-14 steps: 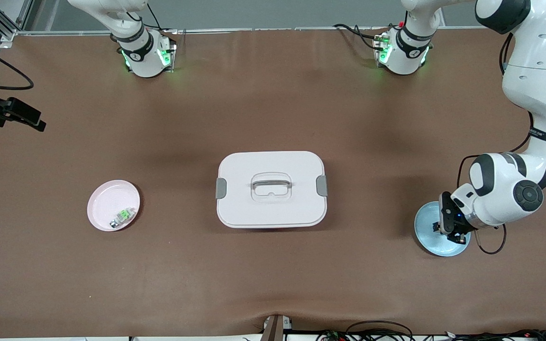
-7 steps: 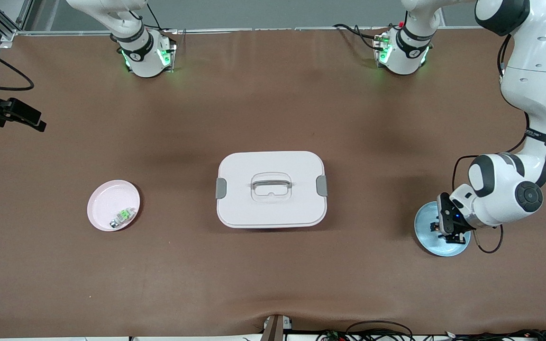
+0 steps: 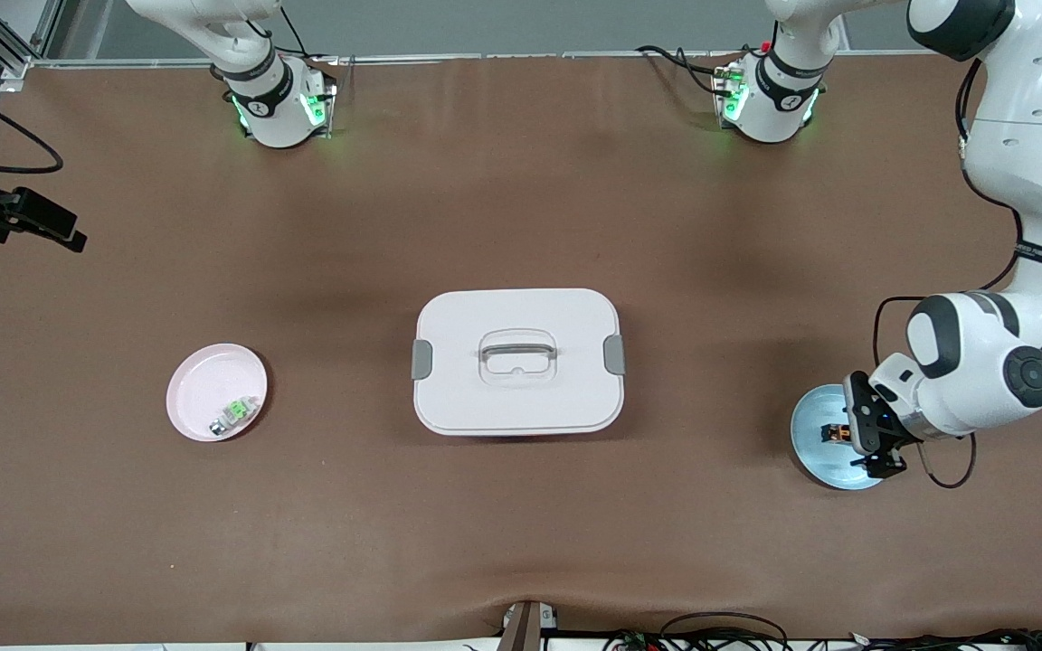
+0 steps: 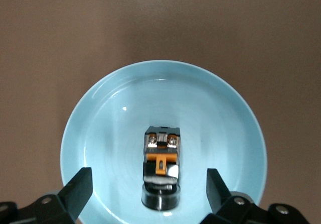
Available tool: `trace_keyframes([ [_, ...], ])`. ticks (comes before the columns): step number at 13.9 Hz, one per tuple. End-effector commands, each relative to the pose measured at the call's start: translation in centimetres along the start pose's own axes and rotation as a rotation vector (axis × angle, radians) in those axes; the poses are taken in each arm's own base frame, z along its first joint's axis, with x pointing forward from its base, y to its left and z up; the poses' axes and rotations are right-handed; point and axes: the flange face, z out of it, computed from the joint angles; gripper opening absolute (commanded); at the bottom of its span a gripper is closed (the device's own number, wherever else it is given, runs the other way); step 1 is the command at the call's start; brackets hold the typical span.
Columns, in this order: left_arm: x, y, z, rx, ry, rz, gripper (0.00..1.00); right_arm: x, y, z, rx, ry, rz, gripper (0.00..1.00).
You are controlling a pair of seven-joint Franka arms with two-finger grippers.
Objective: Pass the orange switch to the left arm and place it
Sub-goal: 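Open the left gripper and lift it off the switch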
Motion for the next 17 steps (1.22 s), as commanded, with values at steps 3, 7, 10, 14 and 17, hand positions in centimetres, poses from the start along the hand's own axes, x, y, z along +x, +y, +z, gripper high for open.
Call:
trace_keyframes([
  [3,0.2,-0.8,-6.2,-0.058,0.003,-0.114,1.0,-0.7,0.4,-0.3,0.01,-0.008,0.024,1.0],
  [7,0.3,-1.1,-9.7,-0.077,-0.015,-0.245,1.0,-0.6,1.4,-0.3,0.011,-0.009,0.016,1.0],
  [10,0.5,-0.7,-11.8,-0.103,-0.036,-0.361,1.0,-1.0,1.1,-0.7,0.011,-0.009,0.008,1.0],
  [14,1.2,0.2,-16.1,-0.103,-0.063,-0.527,1.0,-1.2,-0.3,-0.8,0.01,-0.008,-0.018,1.0],
  [17,1.6,1.2,-19.5,-0.101,-0.082,-0.635,1.0,-1.5,-0.9,-1.2,0.01,0.001,-0.032,1.0],
])
